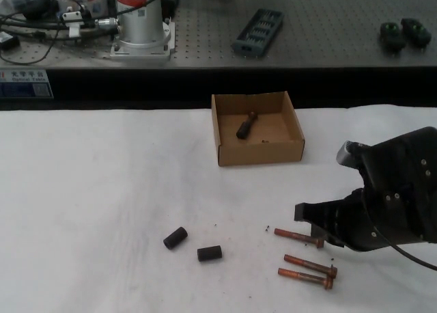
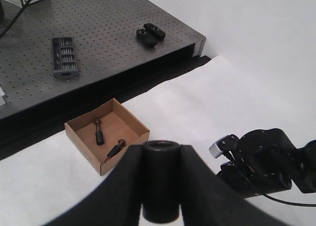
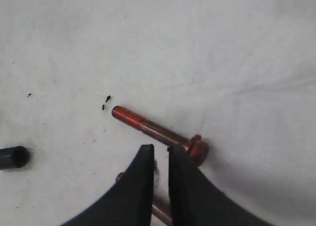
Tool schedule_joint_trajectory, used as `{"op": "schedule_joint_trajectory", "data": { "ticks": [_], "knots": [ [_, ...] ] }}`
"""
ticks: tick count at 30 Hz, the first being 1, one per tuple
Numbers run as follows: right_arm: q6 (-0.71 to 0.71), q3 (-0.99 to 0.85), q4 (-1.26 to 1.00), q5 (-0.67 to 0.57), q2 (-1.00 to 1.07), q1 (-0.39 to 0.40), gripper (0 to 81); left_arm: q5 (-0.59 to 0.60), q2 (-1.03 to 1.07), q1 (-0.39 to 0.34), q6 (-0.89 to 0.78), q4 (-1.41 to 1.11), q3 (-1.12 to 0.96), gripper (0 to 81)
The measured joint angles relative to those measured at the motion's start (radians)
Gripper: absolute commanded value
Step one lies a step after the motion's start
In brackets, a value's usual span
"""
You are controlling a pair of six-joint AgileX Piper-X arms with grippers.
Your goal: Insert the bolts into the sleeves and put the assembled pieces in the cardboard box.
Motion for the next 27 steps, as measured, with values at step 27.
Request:
{"op": "schedule_joint_trajectory", "data": {
  "ticks": [27],
  "knots": [
    [-0.884,-0.117,0.106,-0.072,0.099,-0.059,19.2,0.0,0.0,0.0,0.06,0.0,0.0,0.6]
  ]
}}
